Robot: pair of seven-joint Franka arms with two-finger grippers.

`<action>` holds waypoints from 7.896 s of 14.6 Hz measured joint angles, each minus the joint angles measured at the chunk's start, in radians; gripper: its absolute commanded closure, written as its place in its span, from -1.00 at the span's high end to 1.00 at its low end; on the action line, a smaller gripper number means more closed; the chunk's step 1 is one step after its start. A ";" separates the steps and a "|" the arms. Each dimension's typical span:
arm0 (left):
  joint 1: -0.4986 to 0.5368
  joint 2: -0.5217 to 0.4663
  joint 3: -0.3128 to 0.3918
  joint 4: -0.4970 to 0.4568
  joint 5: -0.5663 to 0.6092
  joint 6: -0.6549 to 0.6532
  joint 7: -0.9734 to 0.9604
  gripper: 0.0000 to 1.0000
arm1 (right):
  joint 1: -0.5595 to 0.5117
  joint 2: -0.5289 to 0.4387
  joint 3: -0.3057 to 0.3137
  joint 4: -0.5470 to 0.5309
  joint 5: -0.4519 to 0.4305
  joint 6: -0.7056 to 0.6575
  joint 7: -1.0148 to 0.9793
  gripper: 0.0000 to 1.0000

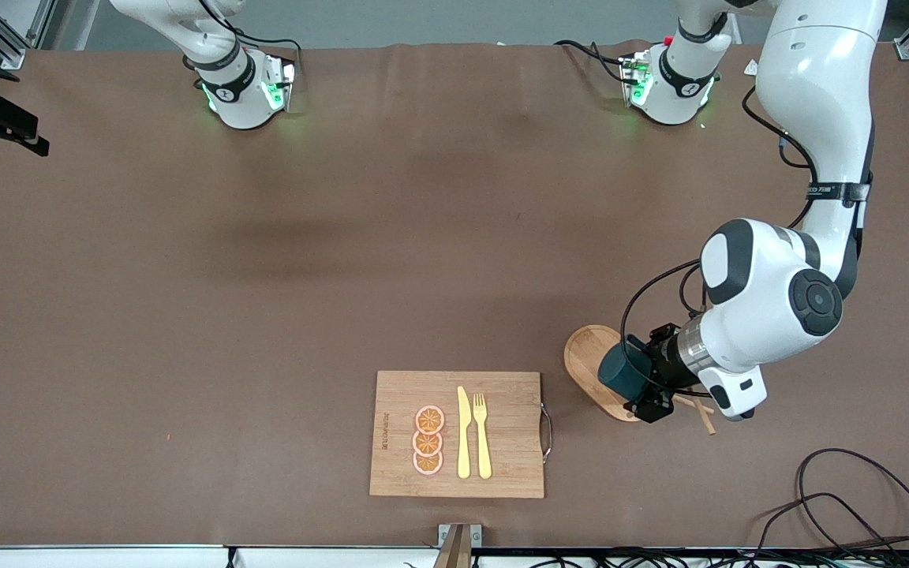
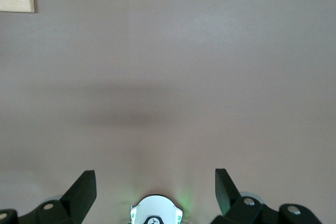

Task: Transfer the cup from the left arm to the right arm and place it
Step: 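Close the left gripper on the teal mug's rim, then lift the teal mug off the stand with the left gripper, then carry the teal mug toward the right arm with the left gripper, then lower the teal mug onto the table while the right gripper approaches, then open the left gripper and withdraw while the right gripper descends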

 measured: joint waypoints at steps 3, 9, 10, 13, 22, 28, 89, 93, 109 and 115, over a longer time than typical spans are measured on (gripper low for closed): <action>0.000 0.000 -0.004 0.003 -0.010 0.016 0.000 -0.03 | 0.000 0.000 0.000 0.000 0.000 0.000 0.000 1.00; 0.000 -0.009 -0.031 0.025 -0.022 0.022 -0.008 -0.03 | 0.000 0.000 0.000 -0.001 0.000 -0.001 0.000 1.00; 0.000 -0.016 -0.039 0.027 -0.023 0.022 -0.021 -0.03 | 0.000 0.000 0.000 -0.002 0.000 -0.001 0.000 1.00; -0.001 -0.032 -0.061 0.030 -0.023 0.022 -0.067 -0.02 | 0.000 0.000 0.000 -0.002 0.000 -0.001 0.000 1.00; -0.095 -0.094 -0.105 0.033 0.018 0.019 -0.236 -0.01 | 0.000 0.000 -0.001 -0.004 0.000 -0.001 0.000 1.00; -0.221 -0.122 -0.107 0.033 0.189 0.018 -0.296 0.03 | 0.000 0.000 -0.001 -0.005 0.000 -0.001 0.000 1.00; -0.962 0.299 -0.148 0.013 1.394 -0.394 -0.969 1.00 | 0.062 0.240 0.005 -0.076 0.000 0.257 0.402 1.00; -0.955 0.256 -0.148 0.035 1.285 -0.394 -0.943 1.00 | 0.066 0.257 0.004 -0.076 0.000 0.282 0.414 0.99; -0.573 -0.070 -0.146 0.085 0.837 -0.333 -0.175 1.00 | 0.320 0.277 0.010 -0.178 0.044 0.380 1.330 1.00; -0.369 -0.156 -0.145 0.084 0.682 -0.328 0.230 1.00 | 0.461 0.278 0.011 -0.234 0.128 0.448 1.758 1.00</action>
